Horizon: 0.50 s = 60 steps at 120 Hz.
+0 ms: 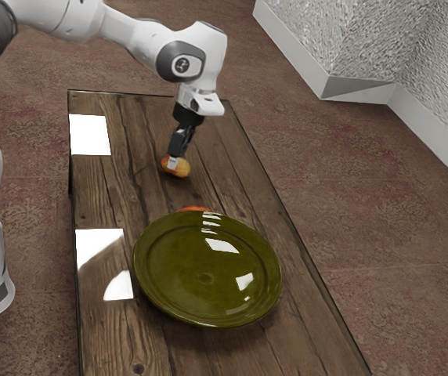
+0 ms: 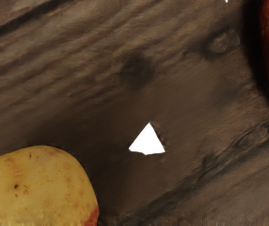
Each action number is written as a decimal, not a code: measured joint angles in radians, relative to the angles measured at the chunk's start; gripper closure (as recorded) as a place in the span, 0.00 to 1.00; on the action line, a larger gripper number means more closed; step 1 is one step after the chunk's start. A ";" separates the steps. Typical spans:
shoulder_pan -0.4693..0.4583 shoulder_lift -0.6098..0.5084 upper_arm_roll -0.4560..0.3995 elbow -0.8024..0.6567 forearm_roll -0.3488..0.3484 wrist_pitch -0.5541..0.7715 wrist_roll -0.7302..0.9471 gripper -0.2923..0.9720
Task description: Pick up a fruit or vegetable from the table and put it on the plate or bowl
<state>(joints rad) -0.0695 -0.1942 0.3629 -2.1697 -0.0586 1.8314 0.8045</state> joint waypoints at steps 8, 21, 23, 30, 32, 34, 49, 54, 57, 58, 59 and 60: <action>-0.001 -0.003 0.040 0.004 0.025 -0.003 0.005 0.23; 0.002 -0.008 0.088 0.009 0.104 0.023 -0.007 0.23; 0.002 -0.014 0.092 0.006 0.113 0.031 -0.010 0.23; 0.002 -0.027 0.098 -0.002 0.142 0.059 -0.022 0.23; 0.002 -0.029 0.099 -0.005 0.149 0.067 -0.025 0.23; 0.002 -0.030 0.099 -0.008 0.154 0.074 -0.027 0.23; -0.007 -0.025 0.085 -0.026 0.175 0.121 -0.047 0.23; -0.011 -0.017 0.080 -0.027 0.175 0.136 -0.053 0.23; -0.013 -0.012 0.078 -0.028 0.174 0.145 -0.056 0.23; -0.013 -0.010 0.077 -0.028 0.174 0.147 -0.057 0.23; -0.014 -0.009 0.076 -0.029 0.174 0.150 -0.058 0.23; -0.014 -0.007 0.075 -0.030 0.173 0.152 -0.059 0.23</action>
<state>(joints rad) -0.0834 -0.2014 0.4376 -2.1994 0.1147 1.9835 0.7452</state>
